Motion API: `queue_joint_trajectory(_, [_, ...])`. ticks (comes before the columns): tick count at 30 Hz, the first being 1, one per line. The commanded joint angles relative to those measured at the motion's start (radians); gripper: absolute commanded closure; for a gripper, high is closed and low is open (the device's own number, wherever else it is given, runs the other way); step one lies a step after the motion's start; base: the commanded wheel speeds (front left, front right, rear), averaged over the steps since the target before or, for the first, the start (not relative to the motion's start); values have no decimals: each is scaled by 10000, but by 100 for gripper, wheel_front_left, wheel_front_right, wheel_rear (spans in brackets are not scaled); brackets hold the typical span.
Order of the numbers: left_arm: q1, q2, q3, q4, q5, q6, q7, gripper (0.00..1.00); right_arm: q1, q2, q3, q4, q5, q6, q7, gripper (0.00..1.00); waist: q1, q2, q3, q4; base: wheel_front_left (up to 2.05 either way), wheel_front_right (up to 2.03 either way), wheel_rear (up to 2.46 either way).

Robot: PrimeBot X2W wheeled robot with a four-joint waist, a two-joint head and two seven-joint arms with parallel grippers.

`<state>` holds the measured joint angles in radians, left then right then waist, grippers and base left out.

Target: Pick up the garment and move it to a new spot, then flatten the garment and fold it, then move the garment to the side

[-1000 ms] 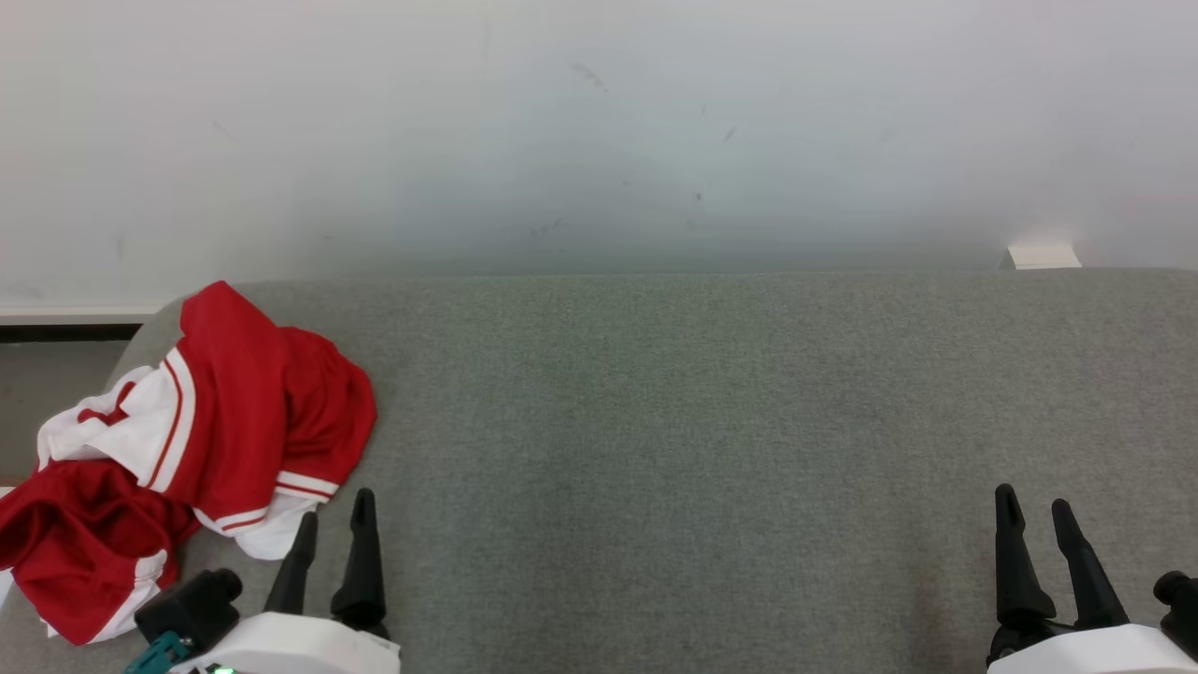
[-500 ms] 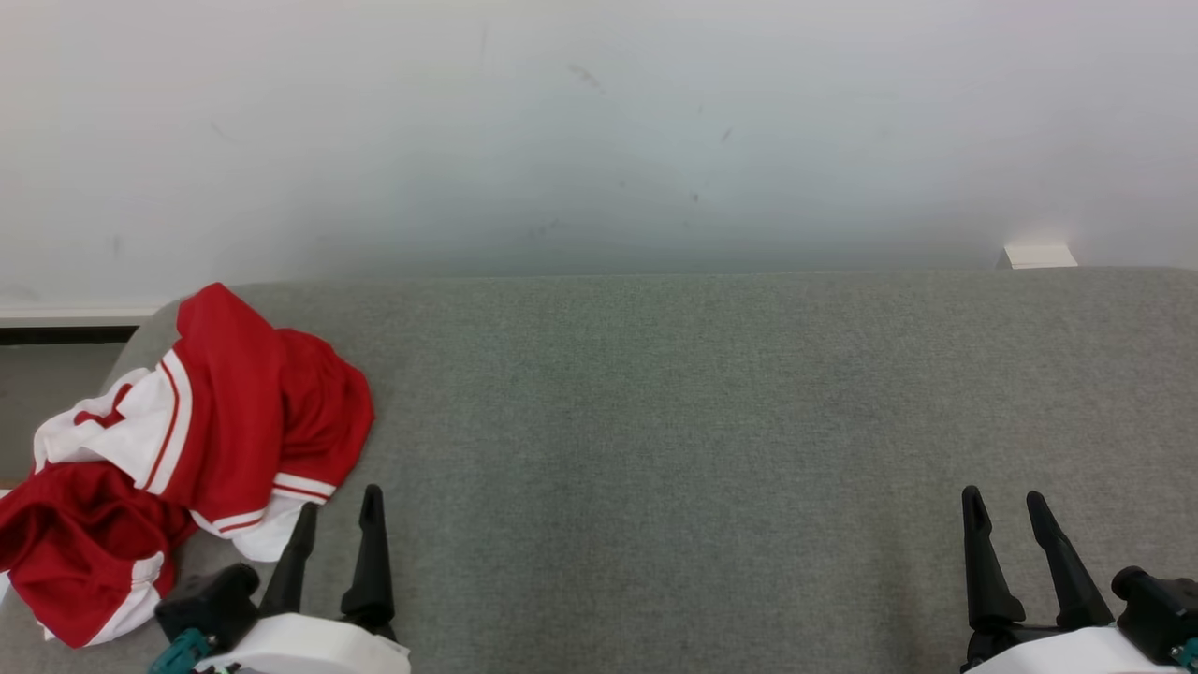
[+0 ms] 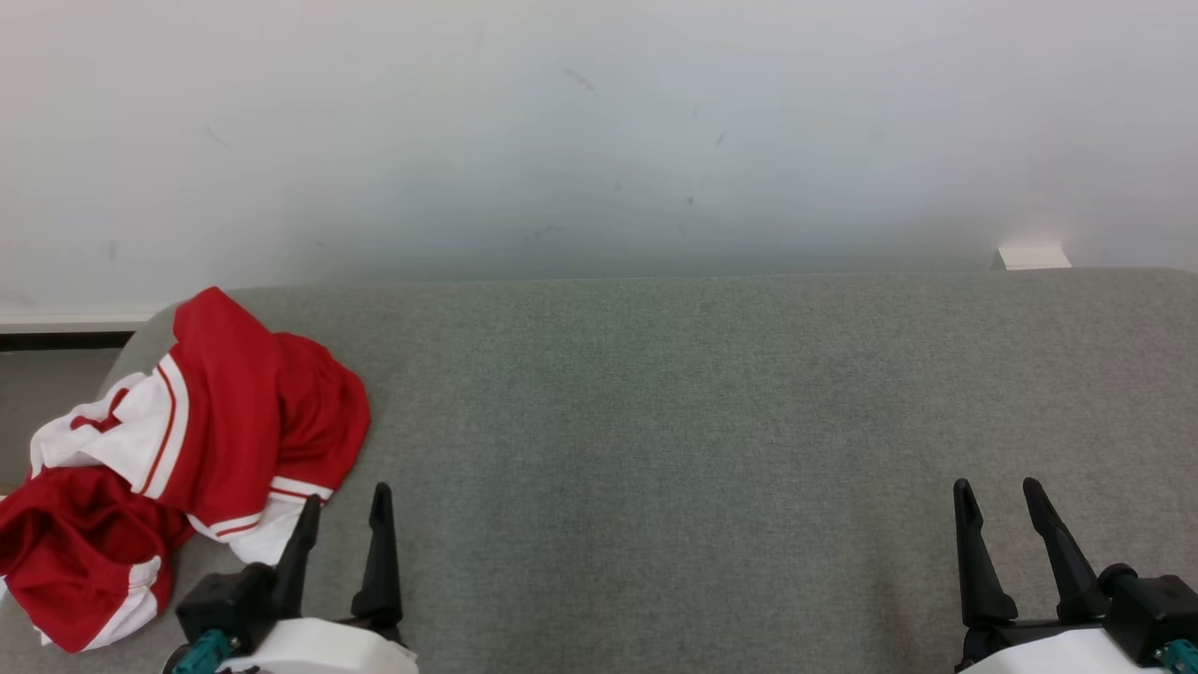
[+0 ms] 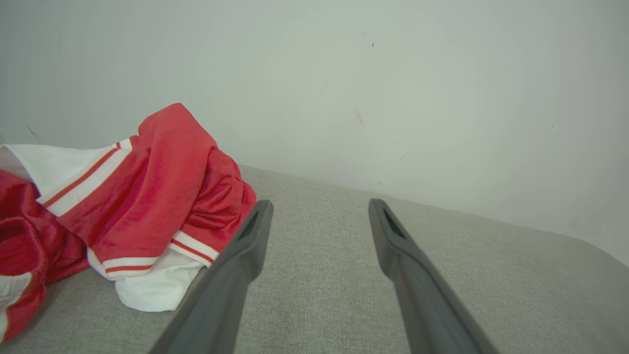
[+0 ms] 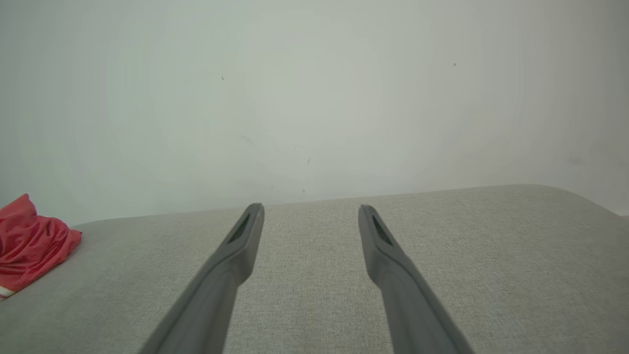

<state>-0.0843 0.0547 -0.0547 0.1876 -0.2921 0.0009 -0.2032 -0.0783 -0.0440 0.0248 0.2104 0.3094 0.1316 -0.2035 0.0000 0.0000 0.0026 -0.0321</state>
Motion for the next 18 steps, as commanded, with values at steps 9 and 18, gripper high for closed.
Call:
queue_joint_trajectory(9, [-118, -2, 72, 76, 788, -67, -253, 0, -72, -88, 77, -67, -754, -14, -244, 0, 0, 0, 2, -43, 0, 0, 0])
queue_joint_trajectory(18, [-142, -27, 100, 67, 1352, -162, -423, 0, -62, -94, 139, -68, -1322, -15, -415, 0, 0, 0, 11, -94, 0, 0, 0])
